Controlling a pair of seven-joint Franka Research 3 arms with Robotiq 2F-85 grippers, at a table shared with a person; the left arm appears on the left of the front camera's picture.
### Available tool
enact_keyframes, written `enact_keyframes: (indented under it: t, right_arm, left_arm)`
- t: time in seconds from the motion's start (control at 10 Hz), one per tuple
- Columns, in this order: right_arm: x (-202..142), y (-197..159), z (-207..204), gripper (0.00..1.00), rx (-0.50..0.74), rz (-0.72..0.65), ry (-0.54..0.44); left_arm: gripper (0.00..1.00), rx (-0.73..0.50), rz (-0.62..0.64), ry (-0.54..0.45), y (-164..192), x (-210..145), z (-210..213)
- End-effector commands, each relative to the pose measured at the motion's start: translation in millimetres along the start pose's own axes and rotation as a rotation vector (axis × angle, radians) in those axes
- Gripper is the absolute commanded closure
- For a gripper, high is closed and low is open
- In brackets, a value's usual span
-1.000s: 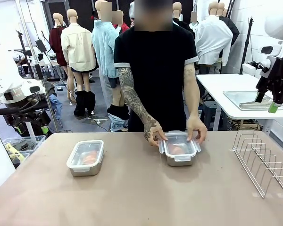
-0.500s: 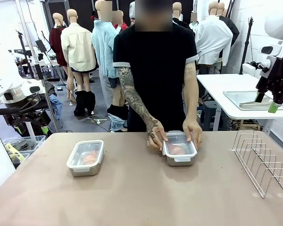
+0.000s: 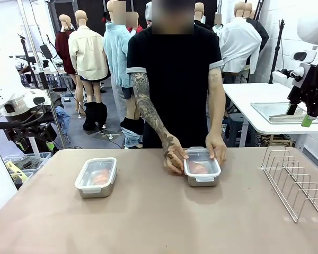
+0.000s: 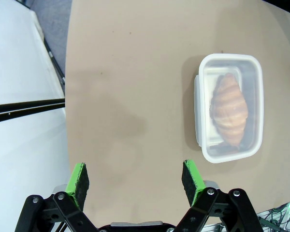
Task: Place the bread in airtight containers.
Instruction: Release when the human grabs the Airtight Container lid.
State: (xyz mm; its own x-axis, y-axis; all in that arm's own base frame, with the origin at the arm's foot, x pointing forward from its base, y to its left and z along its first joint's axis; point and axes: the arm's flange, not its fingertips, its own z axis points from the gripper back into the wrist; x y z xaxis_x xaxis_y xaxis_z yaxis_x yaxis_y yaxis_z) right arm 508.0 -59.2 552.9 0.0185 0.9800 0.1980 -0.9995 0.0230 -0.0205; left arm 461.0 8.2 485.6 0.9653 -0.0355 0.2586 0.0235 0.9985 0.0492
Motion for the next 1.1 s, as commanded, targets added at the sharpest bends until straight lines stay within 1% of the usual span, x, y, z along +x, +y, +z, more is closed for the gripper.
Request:
enact_keyframes:
  t: [0.0,1.0]
  right_arm:
    - [0.6,-0.1,0.1,0.0,-0.011,0.003,0.005]
    - [0.6,-0.1,0.1,0.0,-0.011,0.003,0.005]
  left_arm:
    - [0.0,0.008,0.016,0.0,-0.1,-2.1,0.2]
    - [0.0,0.008,0.016,0.0,-0.1,-2.1,0.2]
